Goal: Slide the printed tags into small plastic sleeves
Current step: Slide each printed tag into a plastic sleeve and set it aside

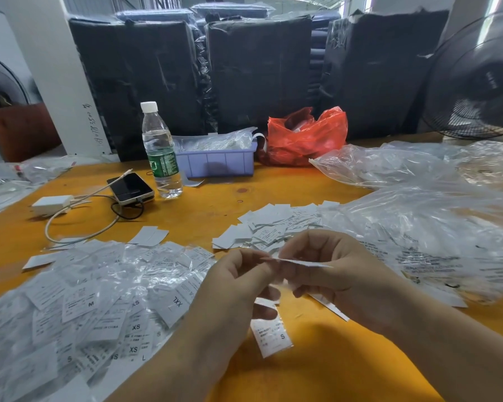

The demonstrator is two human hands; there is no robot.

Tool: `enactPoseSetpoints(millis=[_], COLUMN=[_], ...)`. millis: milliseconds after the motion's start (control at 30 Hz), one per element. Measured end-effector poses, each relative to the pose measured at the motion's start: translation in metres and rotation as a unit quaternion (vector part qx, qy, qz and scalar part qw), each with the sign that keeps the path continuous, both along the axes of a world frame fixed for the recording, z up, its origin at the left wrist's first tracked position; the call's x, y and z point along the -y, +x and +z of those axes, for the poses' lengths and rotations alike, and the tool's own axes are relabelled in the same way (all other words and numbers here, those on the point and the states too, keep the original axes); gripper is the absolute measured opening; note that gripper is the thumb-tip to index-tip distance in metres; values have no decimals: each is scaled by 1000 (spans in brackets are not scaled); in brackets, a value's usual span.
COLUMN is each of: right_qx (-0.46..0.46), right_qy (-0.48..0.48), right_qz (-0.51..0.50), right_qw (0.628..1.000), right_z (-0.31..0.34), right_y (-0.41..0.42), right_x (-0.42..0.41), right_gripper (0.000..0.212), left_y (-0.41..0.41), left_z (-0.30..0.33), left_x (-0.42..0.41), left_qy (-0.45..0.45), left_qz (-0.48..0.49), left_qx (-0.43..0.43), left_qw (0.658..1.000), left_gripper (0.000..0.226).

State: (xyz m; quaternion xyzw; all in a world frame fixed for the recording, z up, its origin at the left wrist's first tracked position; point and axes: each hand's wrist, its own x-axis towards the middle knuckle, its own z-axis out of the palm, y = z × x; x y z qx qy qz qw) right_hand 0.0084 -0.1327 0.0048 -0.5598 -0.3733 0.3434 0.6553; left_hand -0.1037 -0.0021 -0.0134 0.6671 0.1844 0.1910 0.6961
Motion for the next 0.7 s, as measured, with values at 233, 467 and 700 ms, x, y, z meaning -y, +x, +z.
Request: enactPoseSetpoints(millis=[233,467,700], right_qx=[38,85,62], right_qy=[2,-11,4], right_qz=[-14,-78,-75], right_qw=[999,993,995], right_z=[-1,1,-2], right_y=[-1,-1,6], right_x=[-1,-1,-1], right_gripper=[19,21,38], left_y=[0,-1,-2], left_z=[1,-3,-5], left_x=[-4,-10,-11], left_qy=[22,93,148], left_qz=[58,66,71], left_qx=[22,27,31], left_qw=[998,993,986], left_gripper=[23,42,28])
